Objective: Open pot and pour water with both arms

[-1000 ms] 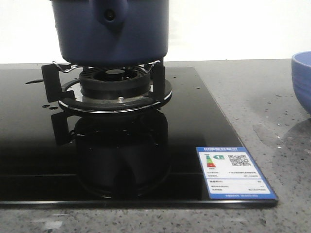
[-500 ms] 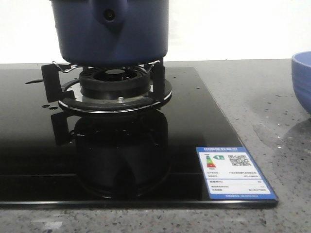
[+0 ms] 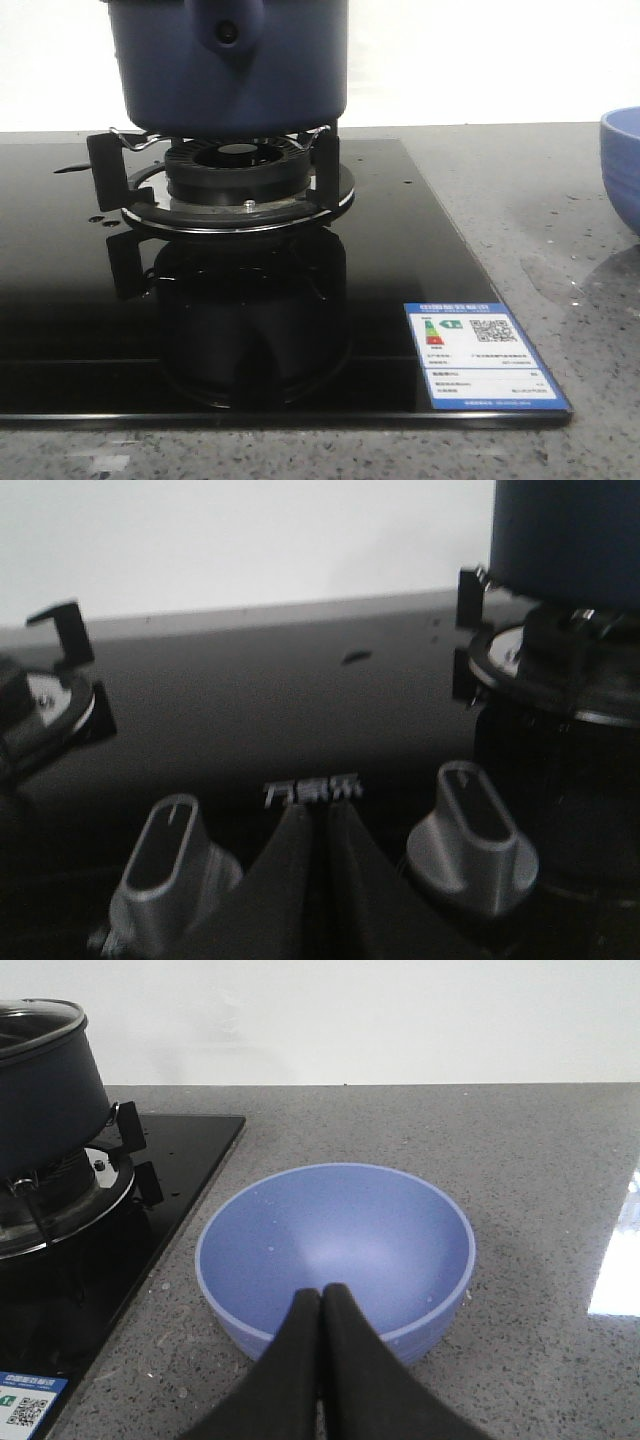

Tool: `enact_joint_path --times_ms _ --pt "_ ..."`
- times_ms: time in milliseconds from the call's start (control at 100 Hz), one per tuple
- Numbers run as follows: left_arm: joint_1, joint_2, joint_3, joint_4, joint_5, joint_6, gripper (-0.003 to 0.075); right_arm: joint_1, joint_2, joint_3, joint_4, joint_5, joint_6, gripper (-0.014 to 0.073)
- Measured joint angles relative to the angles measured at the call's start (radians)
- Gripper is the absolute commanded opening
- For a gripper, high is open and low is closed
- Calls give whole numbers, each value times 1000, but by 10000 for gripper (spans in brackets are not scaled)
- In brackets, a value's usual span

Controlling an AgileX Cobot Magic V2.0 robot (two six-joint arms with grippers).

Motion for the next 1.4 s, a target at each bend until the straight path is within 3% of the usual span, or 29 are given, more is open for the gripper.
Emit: enact_joint_path --times_ms 140,1130,1250,1400 --pt "38 0 0 6 116 -11 -20 0 0 0 0 0 0 -63" --pt "45 0 0 6 118 -17 -20 0 0 2 -10 0 0 -63" --pt "45 0 0 6 118 -17 -20 -4 0 48 -70 -55 13 -63" --pt "45 0 0 6 118 -17 -20 -57 0 187 -161 -281 80 -63"
